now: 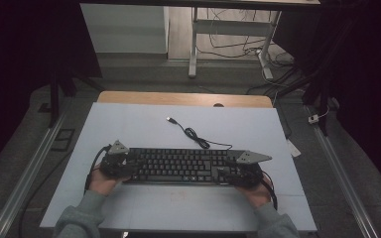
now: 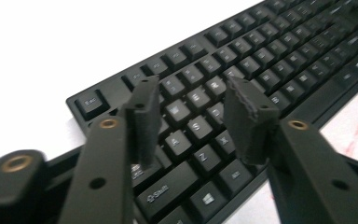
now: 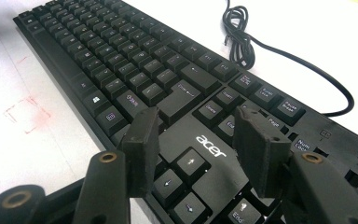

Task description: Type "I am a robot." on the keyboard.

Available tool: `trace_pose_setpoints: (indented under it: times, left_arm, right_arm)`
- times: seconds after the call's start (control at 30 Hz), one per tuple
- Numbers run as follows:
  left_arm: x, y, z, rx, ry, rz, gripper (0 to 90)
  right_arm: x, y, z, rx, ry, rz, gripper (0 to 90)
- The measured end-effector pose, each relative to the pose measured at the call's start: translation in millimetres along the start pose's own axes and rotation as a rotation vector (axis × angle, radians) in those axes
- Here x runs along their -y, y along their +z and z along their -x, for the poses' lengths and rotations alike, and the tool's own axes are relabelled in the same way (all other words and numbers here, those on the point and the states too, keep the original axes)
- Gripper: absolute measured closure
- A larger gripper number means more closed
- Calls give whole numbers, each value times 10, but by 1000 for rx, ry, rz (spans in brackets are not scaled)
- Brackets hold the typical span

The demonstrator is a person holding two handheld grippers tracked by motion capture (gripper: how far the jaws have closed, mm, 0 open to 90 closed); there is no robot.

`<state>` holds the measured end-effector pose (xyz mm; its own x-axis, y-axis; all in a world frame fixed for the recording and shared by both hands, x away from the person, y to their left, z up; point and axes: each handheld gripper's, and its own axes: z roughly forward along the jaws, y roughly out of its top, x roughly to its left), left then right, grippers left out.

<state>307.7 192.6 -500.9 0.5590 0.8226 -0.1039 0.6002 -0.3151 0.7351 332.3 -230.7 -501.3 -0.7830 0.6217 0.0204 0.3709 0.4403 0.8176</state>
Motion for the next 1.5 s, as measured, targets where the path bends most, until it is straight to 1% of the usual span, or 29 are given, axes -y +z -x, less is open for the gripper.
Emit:
trace_pose_setpoints:
  times: [0.23, 0.3, 0.33, 0.43, 0.57, 0.67, 1.13, 1.33, 1.5]
  left_arm:
    - [24, 19, -25, -9, 10, -25, 690]
    - [33, 29, -24, -12, 21, -39, 745]
    - [36, 33, -24, -13, 29, -47, 786]
    - [40, 49, -26, -4, 37, -63, 877]
    - [48, 71, -20, -16, 49, -86, 883]
    - [52, 88, -22, -23, 51, -95, 883]
    - [51, 167, 17, -30, 60, -113, 883]
    - [64, 190, 8, -33, 57, -123, 883]
    - [65, 196, 6, -32, 57, -123, 882]
  right_arm:
    - [4, 6, 5, 0, 1, -2, 507]
    - [6, 7, 7, -2, 3, -2, 507]
    - [6, 7, 5, 0, 3, -1, 508]
    - [5, 8, 5, 1, 1, -4, 507]
    - [8, 11, 6, 1, 2, -2, 507]
    - [7, 11, 6, 3, -1, -7, 507]
    - [9, 17, 5, 5, 3, -13, 507]
    - [9, 18, 1, 4, 1, -13, 507]
    - [9, 19, 1, 4, 2, -13, 507]
